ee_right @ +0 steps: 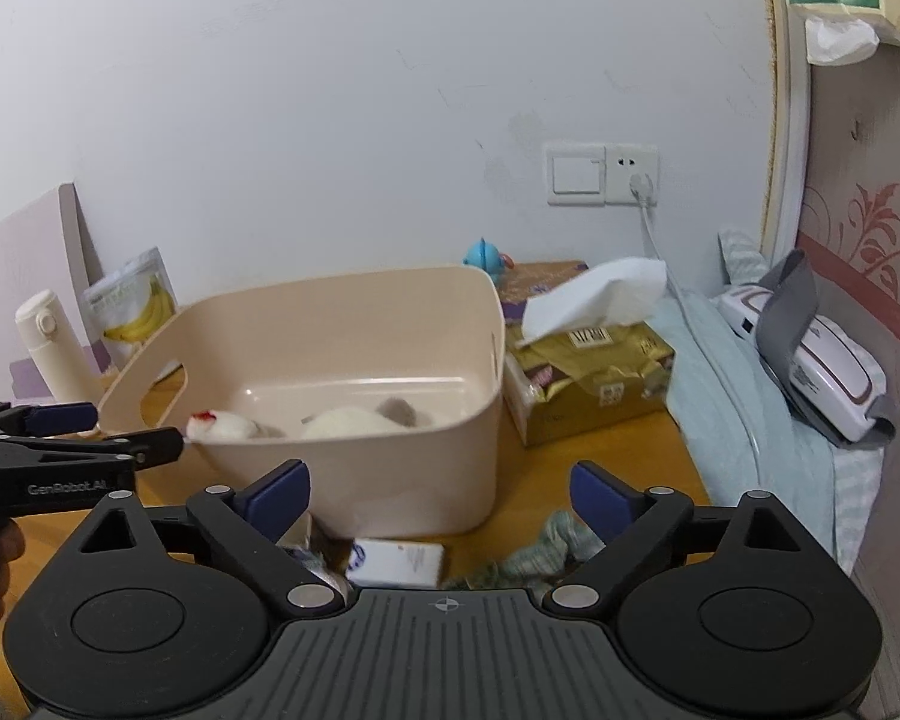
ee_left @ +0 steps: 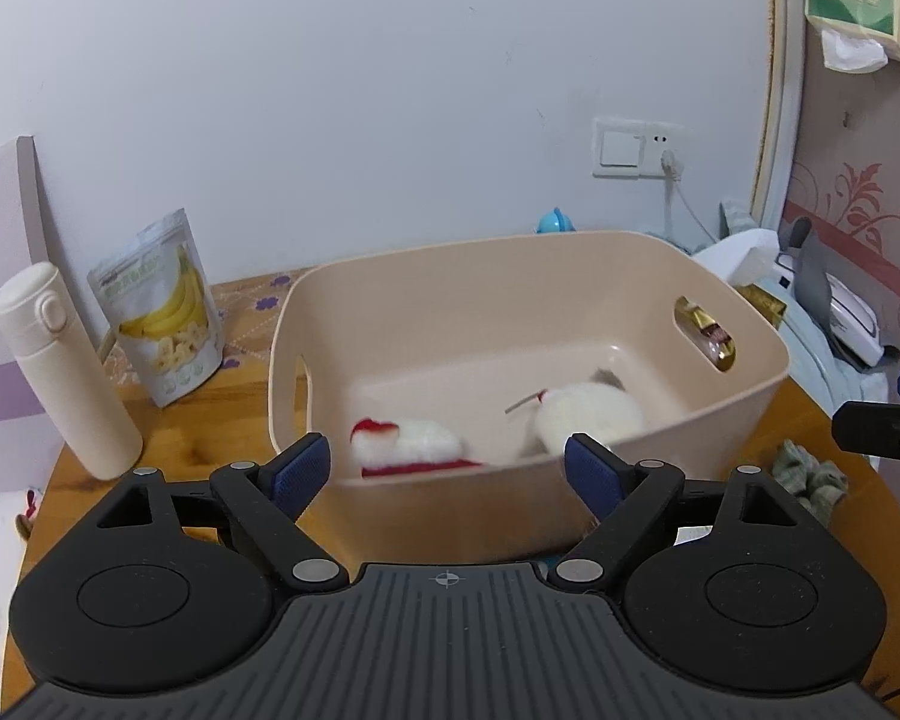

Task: Organize objects
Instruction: 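Grasp the green checked cloth with the right tool while the left tool grasps the blue snack box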

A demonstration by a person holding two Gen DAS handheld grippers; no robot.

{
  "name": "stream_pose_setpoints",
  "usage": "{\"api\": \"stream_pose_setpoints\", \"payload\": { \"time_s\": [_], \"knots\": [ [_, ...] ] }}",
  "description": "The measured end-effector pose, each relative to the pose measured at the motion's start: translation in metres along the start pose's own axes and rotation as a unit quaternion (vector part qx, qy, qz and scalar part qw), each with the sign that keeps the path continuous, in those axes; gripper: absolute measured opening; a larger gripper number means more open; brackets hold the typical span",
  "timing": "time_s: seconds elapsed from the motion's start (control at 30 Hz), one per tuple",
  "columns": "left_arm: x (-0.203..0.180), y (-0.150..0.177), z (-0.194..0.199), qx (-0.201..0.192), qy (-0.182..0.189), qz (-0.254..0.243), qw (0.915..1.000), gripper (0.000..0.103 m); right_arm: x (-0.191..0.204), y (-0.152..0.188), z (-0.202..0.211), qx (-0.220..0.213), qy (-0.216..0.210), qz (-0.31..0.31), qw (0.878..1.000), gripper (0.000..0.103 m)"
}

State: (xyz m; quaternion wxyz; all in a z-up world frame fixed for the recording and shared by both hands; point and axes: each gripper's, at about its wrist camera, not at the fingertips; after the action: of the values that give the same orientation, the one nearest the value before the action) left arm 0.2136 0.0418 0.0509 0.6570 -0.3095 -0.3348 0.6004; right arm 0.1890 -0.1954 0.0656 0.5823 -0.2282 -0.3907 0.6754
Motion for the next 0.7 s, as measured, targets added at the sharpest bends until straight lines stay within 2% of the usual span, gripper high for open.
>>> {"api": "stream_pose_setpoints", "payload": {
  "time_s": [0.33,0.7],
  "knots": [
    [-0.012,0.021,0.0,0.025,0.016,-0.014,0.9995,0.087,-0.025,0.024,-0.003,0.036,0.033,0.006,0.999,0.097],
    [-0.016,0.044,-0.022,0.071,0.02,0.007,0.9973,0.088,-0.062,0.047,-0.02,0.077,0.064,-0.005,0.995,0.097]
  ]
}}
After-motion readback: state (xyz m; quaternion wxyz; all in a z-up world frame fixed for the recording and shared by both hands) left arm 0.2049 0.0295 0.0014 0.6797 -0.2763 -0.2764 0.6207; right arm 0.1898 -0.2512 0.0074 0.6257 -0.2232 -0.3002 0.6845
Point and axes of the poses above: each gripper's, at about its wrist camera, not at the fingertips, and z roughly against the way its jaws point, x to its left, y to its underside, and after that the axes turned 2 degrees about -y, right-handed
